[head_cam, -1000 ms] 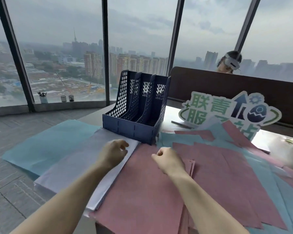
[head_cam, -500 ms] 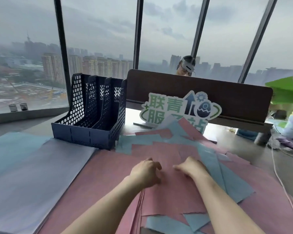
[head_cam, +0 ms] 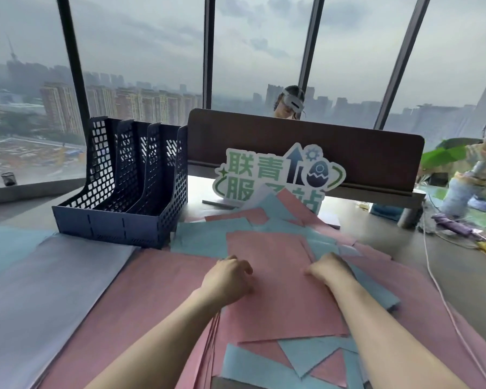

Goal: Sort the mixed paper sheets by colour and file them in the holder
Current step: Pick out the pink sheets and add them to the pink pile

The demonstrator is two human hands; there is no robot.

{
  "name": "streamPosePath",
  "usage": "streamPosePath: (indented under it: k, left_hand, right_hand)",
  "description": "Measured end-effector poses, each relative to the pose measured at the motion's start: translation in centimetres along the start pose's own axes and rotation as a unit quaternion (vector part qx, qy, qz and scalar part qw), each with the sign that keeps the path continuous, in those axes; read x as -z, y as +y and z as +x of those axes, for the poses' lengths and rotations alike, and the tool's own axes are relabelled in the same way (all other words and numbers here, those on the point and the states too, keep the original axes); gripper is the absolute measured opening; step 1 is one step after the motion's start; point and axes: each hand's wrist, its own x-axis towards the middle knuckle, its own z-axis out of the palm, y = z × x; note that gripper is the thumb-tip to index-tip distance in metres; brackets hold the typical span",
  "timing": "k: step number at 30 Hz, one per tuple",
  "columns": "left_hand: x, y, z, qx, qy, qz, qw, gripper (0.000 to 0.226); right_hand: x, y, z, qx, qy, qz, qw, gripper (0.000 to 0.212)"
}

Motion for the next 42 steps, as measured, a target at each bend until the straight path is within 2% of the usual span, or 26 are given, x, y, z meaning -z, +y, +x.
streamPosePath:
  k: [6,8,10,12,13,16,17,19,21,23,25,27,28,30,32,36,42]
  left_hand:
    - [-0.3,-0.1,0.0,0.010,-0.002,0.006,1.000,0.045]
    - [-0.3,-0.2,0.0,0.024,0.012,-0.022,0.999,0.050]
    - [-0.1,-0.3,0.3,0.067,0.060,-0.106,0.990,0.064]
    - [0.7,-0.1,0.6,0.107,0.128,-0.237,0.957,0.066]
    - [1.3,0.2,0.6,0.121,0.147,-0.321,0.928,0.055]
    - [2.5,0.9,0.9,0.143,0.102,-0.522,0.834,0.024]
    - [2.6,1.0,0.9,0.147,0.085,-0.551,0.817,0.022]
    - [2.6,1.1,0.9,0.150,0.077,-0.555,0.815,0.017]
    - [2.2,1.7,0.8,0.131,0.048,-0.576,0.805,0.011]
    - [1.4,2.7,0.9,0.133,0.012,-0.579,0.804,0.021]
    - [0.4,3.2,1.5,0.139,0.031,-0.528,0.837,0.022]
    - [-0.4,2.9,2.3,0.141,0.063,-0.465,0.872,0.020]
    - [-0.6,2.8,2.4,0.143,0.070,-0.448,0.880,0.022]
    - [-0.9,2.5,2.6,0.152,0.076,-0.441,0.881,0.024]
    - [-1.0,2.5,2.7,0.175,0.071,-0.465,0.865,0.022]
    - [-1.3,2.0,3.6,0.217,0.067,-0.545,0.807,0.007]
    - [-1.7,2.5,4.4,0.220,0.038,-0.557,0.800,0.012]
  right_hand:
    - [0.3,-0.9,0.3,-0.001,-0.033,0.040,0.999,0.024]
    - [-0.2,-0.7,0.6,0.048,-0.002,0.064,0.997,0.015]
    - [-0.3,-0.2,0.7,0.141,0.057,0.142,0.978,0.008]
    - [0.1,0.5,0.2,0.224,0.066,0.271,0.934,0.014]
    - [0.4,0.8,-0.1,0.244,0.043,0.339,0.908,0.015]
    - [1.4,2.2,-0.6,0.250,-0.034,0.475,0.843,0.015]
    - [1.6,2.7,-0.6,0.238,-0.050,0.497,0.833,0.015]
    - [2.2,3.8,-0.4,0.219,-0.063,0.513,0.828,0.016]
    - [2.9,4.8,0.2,0.224,-0.051,0.492,0.840,0.015]
    - [3.4,5.7,1.2,0.221,-0.069,0.460,0.857,0.019]
    - [4.0,6.4,2.1,0.213,-0.065,0.371,0.901,0.029]
    - [4.9,7.2,3.4,0.197,0.006,0.213,0.957,0.027]
    - [5.3,7.9,4.4,0.199,0.044,0.120,0.972,0.023]
    - [6.0,9.1,6.4,0.198,0.053,-0.024,0.978,0.019]
    - [6.3,10.2,8.8,0.183,0.019,-0.103,0.978,0.021]
    - [7.4,10.0,11.8,0.185,-0.070,-0.141,0.970,0.024]
    - [8.8,9.7,14.7,0.162,-0.118,-0.187,0.962,0.037]
